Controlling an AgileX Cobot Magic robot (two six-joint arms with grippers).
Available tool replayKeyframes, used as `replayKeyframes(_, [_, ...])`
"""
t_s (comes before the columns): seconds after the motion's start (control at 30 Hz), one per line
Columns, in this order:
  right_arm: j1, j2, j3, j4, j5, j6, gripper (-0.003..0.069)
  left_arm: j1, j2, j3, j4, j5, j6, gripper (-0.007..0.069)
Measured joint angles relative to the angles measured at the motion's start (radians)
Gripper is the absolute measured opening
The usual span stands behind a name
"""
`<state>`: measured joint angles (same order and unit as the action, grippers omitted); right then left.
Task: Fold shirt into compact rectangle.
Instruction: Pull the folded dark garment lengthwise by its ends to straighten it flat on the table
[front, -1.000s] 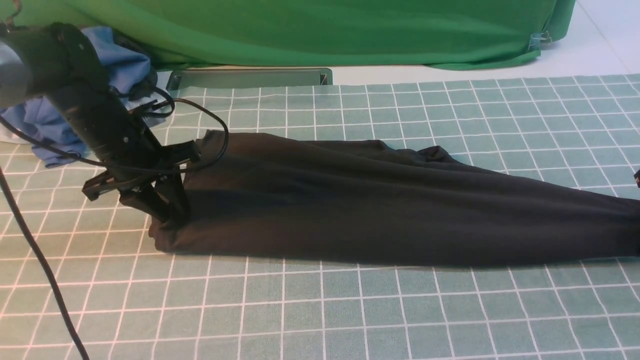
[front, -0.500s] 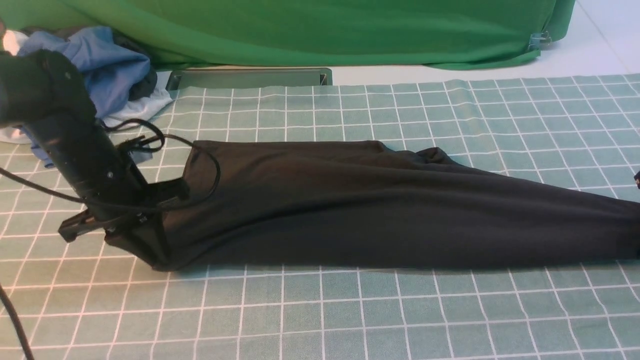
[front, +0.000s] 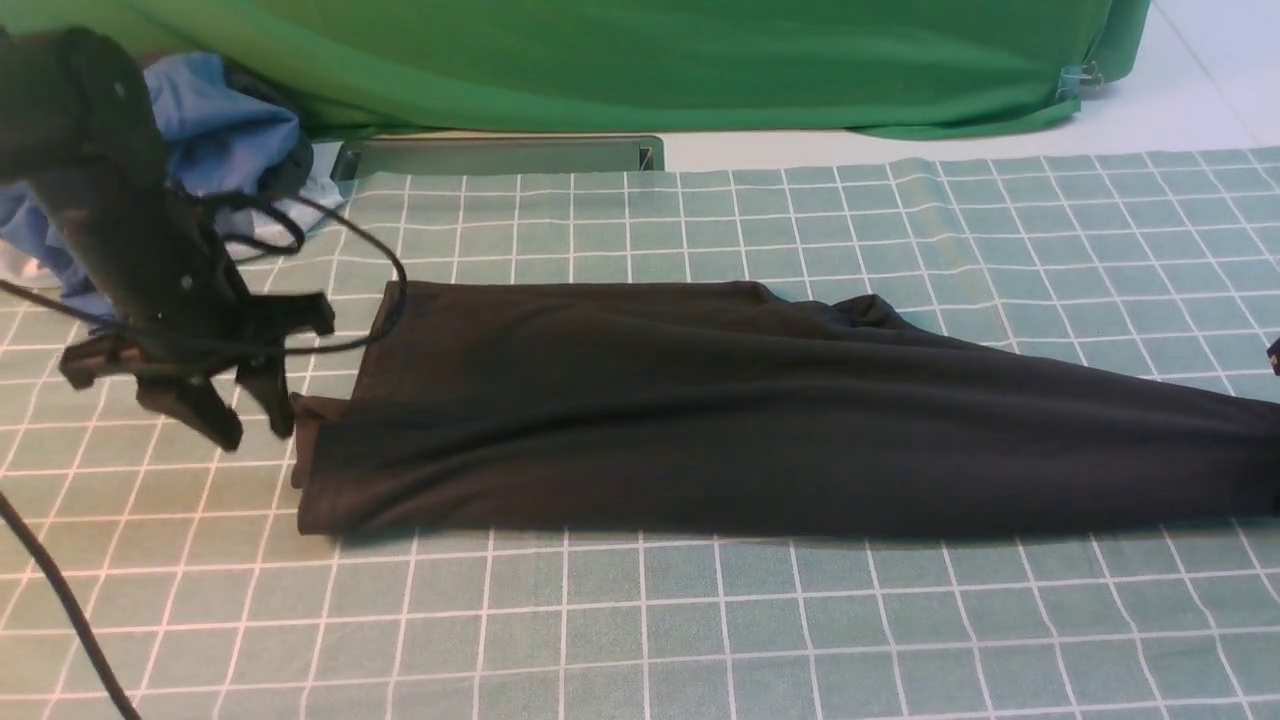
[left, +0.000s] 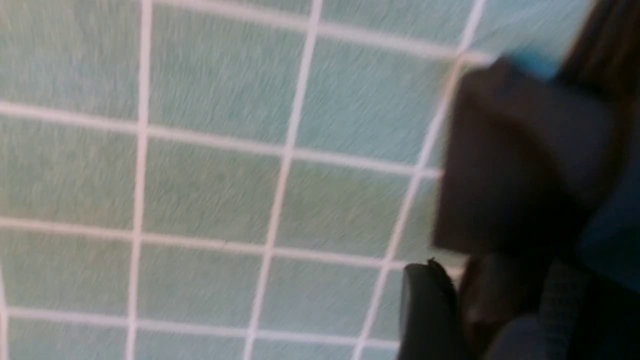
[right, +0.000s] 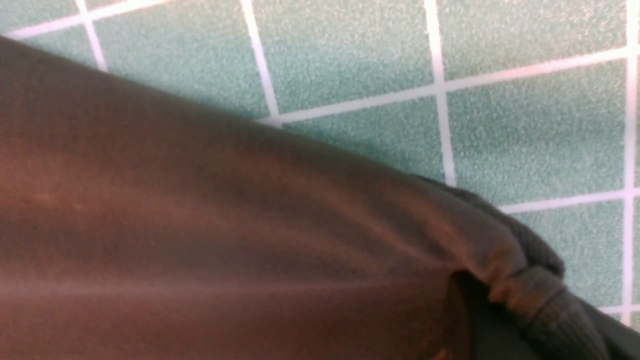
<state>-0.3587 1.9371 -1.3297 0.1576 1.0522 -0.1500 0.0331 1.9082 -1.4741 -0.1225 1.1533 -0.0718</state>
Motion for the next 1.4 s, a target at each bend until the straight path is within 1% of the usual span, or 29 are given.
replayKeyframes(0.1, [0.000, 0.000, 0.000, 0.001, -0.005, 0.001, 0.0103, 0.000, 0.004, -0.063, -0.081, -0.075, 0.002, 0.0375])
replayKeyframes(0.17, [0.000, 0.000, 0.000, 0.002, -0.010, 0.001, 0.0103, 0.000, 0.026, -0.105, -0.157, -0.132, 0.020, 0.0395])
replayKeyframes(0.33, [0.000, 0.000, 0.000, 0.002, -0.012, 0.002, 0.0103, 0.000, 0.154, -0.184, -0.295, -0.225, 0.117, 0.0400])
replayKeyframes(0.47, [0.000, 0.000, 0.000, 0.003, -0.012, 0.007, 0.0103, 0.000, 0.237, -0.222, -0.317, -0.257, 0.133, 0.0400])
replayKeyframes(0.57, [0.000, 0.000, 0.000, 0.003, -0.012, 0.008, 0.0103, -0.001, 0.287, -0.230, -0.323, -0.317, 0.137, 0.0387])
replayKeyframes(0.63, [0.000, 0.000, 0.000, 0.003, -0.013, 0.008, 0.0103, -0.001, 0.303, -0.230, -0.330, -0.347, 0.143, 0.0348])
replayKeyframes(0.77, [0.000, 0.000, 0.000, 0.003, -0.013, 0.009, 0.0103, -0.001, 0.312, -0.232, -0.354, -0.387, 0.175, 0.0214])
replayKeyframes(0.87, [0.000, 0.000, 0.000, 0.003, -0.014, 0.010, 0.0103, -0.001, 0.318, -0.232, -0.365, -0.402, 0.211, 0.0076])
replayKeyframes(0.9, [0.000, 0.000, 0.000, 0.003, -0.014, 0.010, 0.0103, -0.001, 0.318, -0.232, -0.370, -0.405, 0.220, 0.0044])
replayKeyframes(0.93, [0.000, 0.000, 0.000, 0.003, -0.013, 0.011, 0.0103, -0.001, 0.318, -0.232, -0.372, -0.408, 0.224, 0.0031])
replayKeyframes(1.03, [0.000, 0.000, 0.000, 0.003, -0.013, 0.011, 0.0103, -0.001, 0.318, -0.232, -0.378, -0.414, 0.228, 0.0022])
replayKeyframes(1.27, [0.000, 0.000, 0.000, 0.004, -0.015, 0.012, 0.0103, 0.026, 0.318, -0.232, -0.410, -0.465, 0.209, 0.0021])
replayKeyframes(1.4, [0.000, 0.000, 0.000, 0.010, -0.030, 0.011, 0.0103, 0.038, 0.319, -0.232, -0.472, -0.476, 0.205, 0.0021])
